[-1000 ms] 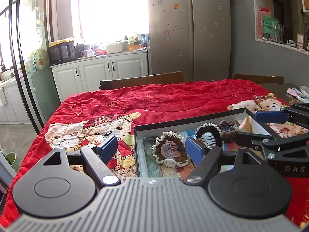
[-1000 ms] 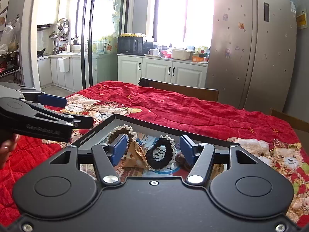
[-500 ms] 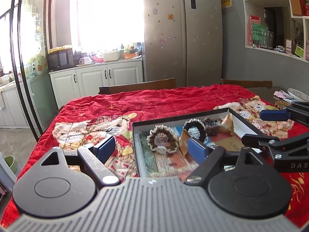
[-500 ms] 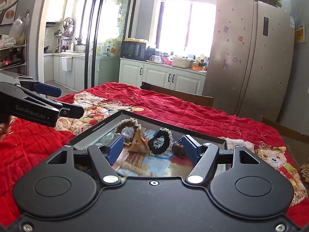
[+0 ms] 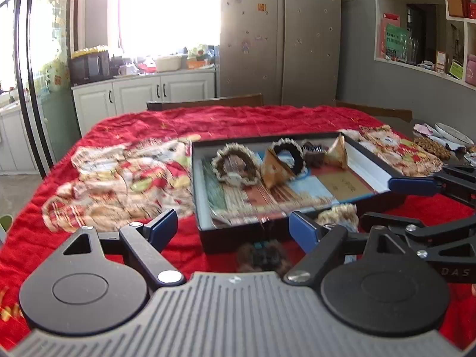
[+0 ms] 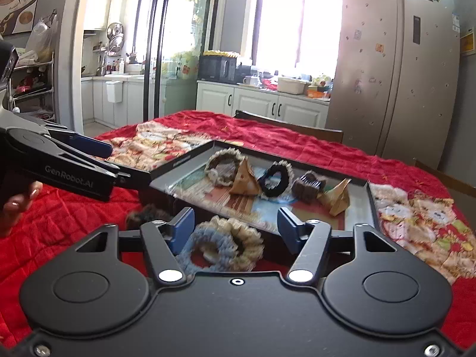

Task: Organize objects
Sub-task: 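Move the left tool to the brown fuzzy claw clip while the right tool approaches the blue crochet scrunchie, then grasp the brown fuzzy claw clip with the left tool while the right tool grasps the blue crochet scrunchie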

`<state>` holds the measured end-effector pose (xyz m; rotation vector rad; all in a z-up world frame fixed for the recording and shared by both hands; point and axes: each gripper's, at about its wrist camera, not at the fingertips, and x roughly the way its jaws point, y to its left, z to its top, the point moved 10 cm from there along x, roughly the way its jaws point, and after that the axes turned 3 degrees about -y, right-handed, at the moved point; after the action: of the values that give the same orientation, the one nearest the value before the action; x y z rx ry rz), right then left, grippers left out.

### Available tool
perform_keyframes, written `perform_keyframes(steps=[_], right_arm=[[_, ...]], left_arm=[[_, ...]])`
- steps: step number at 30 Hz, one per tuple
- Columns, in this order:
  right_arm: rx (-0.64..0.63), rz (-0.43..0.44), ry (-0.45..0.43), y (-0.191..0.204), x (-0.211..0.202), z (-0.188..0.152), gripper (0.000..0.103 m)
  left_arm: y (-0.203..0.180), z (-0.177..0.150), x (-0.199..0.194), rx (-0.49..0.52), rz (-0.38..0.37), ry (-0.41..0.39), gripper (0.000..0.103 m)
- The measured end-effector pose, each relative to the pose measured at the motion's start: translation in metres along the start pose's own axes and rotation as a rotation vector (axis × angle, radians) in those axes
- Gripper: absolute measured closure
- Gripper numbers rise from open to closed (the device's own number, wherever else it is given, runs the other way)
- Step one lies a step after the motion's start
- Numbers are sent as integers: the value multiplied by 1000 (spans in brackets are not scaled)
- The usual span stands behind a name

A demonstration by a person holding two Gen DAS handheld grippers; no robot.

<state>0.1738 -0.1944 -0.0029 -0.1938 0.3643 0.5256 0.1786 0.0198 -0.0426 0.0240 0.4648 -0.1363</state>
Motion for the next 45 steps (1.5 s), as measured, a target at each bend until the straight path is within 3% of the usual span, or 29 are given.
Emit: perform_keyframes(steps=[11,13,23,30,45], right_arm=[[33,50,77,3,24,-29,73],[33,50,84,4,27,-32,75],[20,33,101,5,38,-40,77],[28,30,105,4,41,-42,78],[44,33,97,2,41,-42,90]], left_arm=[[-9,-31,20,-27,-45,49,15],[-9,-35,24,-35,-50,59,19],[-12,-46,34,-55,-74,95,34],[-14,-51,38,-62,-87,113,51],[-15,-51,37,-54,-90,114,56]])
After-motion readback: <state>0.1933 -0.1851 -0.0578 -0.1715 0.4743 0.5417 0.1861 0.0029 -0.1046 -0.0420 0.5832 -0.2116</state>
